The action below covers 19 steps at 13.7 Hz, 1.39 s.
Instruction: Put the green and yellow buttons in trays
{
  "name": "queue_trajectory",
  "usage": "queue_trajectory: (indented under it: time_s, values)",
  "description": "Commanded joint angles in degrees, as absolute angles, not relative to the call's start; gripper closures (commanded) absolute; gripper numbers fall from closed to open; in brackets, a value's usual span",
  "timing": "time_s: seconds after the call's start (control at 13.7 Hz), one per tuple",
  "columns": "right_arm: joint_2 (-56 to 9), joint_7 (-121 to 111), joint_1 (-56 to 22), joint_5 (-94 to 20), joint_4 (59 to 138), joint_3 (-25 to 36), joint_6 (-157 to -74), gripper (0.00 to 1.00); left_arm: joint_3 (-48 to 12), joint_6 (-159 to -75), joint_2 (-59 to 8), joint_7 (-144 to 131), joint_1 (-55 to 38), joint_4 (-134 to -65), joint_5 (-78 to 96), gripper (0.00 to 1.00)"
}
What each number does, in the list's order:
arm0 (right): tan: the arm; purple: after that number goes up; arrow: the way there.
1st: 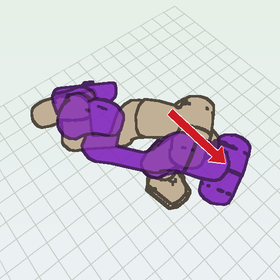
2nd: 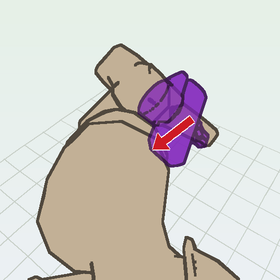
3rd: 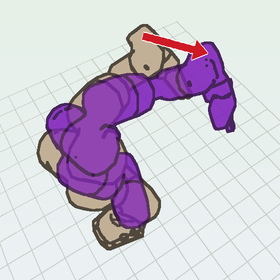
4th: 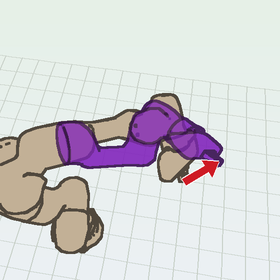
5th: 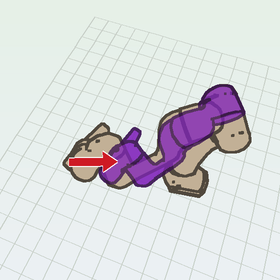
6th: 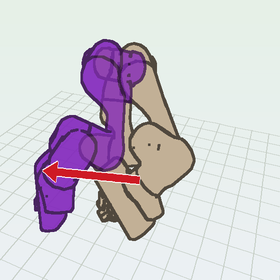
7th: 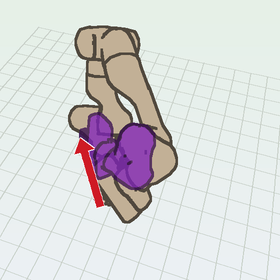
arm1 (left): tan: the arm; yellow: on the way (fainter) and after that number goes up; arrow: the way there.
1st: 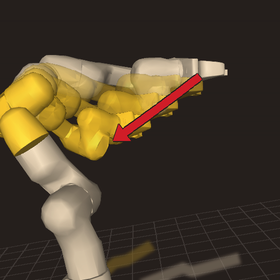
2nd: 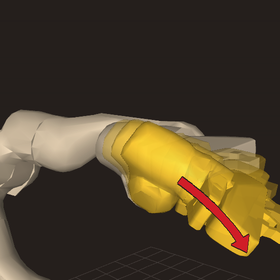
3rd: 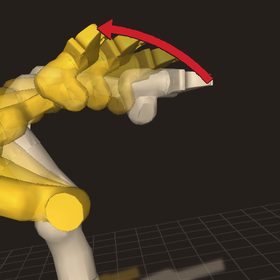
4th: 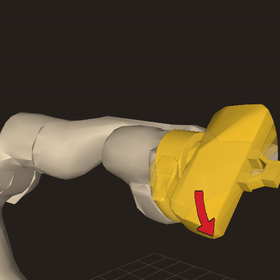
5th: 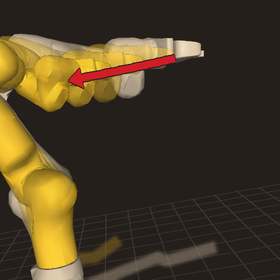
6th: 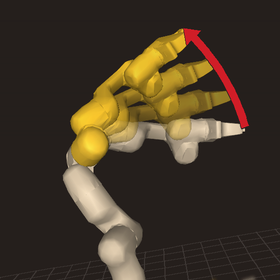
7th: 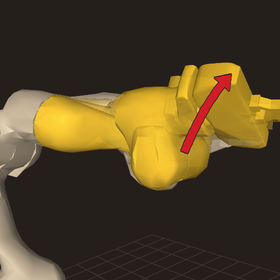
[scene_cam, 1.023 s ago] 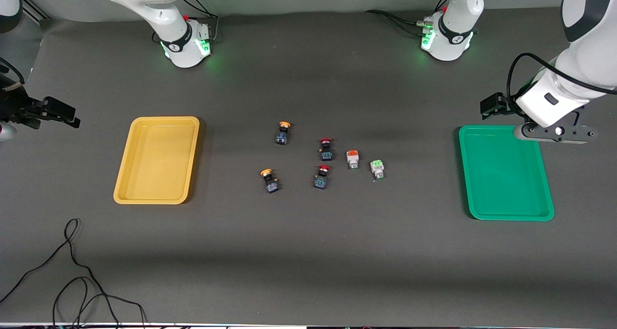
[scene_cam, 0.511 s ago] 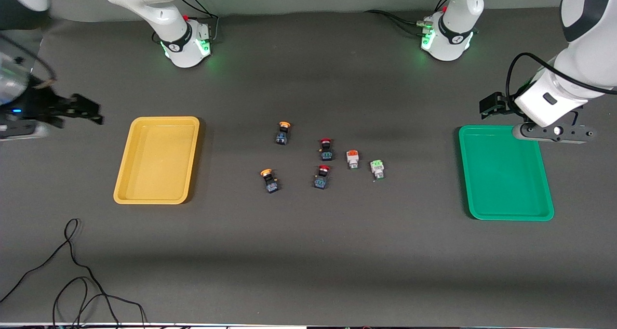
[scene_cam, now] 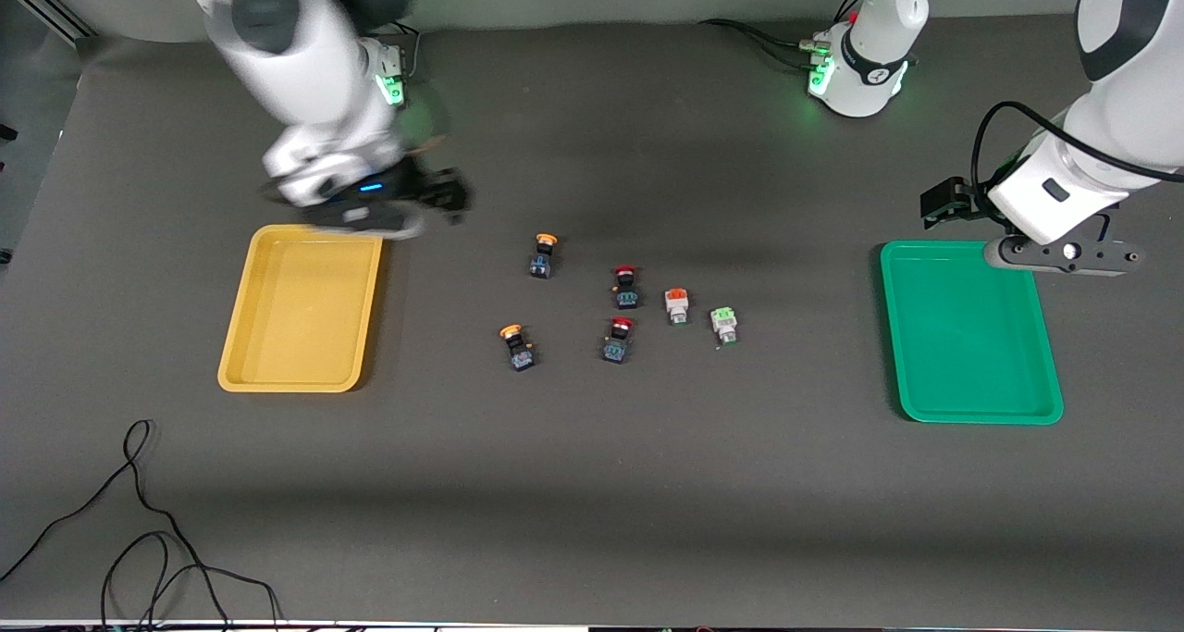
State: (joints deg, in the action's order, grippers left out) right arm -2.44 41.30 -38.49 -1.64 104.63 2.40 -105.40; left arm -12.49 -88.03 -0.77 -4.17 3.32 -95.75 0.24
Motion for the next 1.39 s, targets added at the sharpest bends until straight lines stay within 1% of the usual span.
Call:
queue_trajectory:
  time_s: [0.0,0.07,0.22,0.29,0.37,0.51,0.66,0.8,1.02,1.17,1.32]
  values:
    - [-5.27,49.98,-47.17,-1.06,104.24,3.25,-107.05,0.0,-12.48,-86.66,-1.4,-5.18,2.9,-93.61,-0.35,0.0]
    - [-5.53,51.14,-49.2,-0.97,104.33,3.25,-107.49,0.0,-12.57,-86.57,-1.93,-5.36,2.81,-93.26,-0.18,0.0]
    - [-5.97,50.98,-50.1,-0.53,105.46,3.25,-108.8,0.0,-12.74,-87.44,-2.89,-6.41,2.38,-92.73,0.7,0.0]
    - [-6.06,50.54,-50.01,0.34,107.64,3.25,-111.51,0.0,-12.74,-87.19,-4.64,-8.59,1.42,-90.64,1.05,0.01]
    - [-6.06,50.54,-50.01,1.66,110.89,3.25,-116.06,0.0,-12.74,-86.84,-5.96,-11.92,-0.51,-88.44,1.84,0.01]
    - [-7.9,50.97,-49.92,3.68,116.96,3.51,-125.28,0.0,-12.74,-86.84,-7.38,-17.99,-3.94,-87.63,1.76,0.01]
    - [-13.5,51.33,-49.31,3.78,118.91,3.78,-133.99,0.0,-12.66,-88.06,-10.44,-23.79,-7.72,-87.98,1.32,0.01]
    - [-19.57,51.33,-49.48,3.87,118.92,5.44,-141.29,0.0,-12.66,-91.73,-14.57,-29.16,-11.41,-88.76,0.79,0.01]
    - [-26.0,51.33,-49.75,3.78,119.09,5.89,-148.95,0.0,-12.66,-102.44,-18.27,-33.57,-14.76,-93.76,-0.17,0.01]
    - [-27.94,51.68,-49.83,3.78,119.09,5.89,-149.68,0.0,-12.66,-107.47,-21.6,-33.57,-15.03,-95.36,-0.18,0.01]
    - [-27.86,53.25,-49.92,3.78,119.18,5.8,-149.15,0.0,-12.66,-108.98,-25.29,-33.57,-15.29,-95.36,-0.35,0.01]
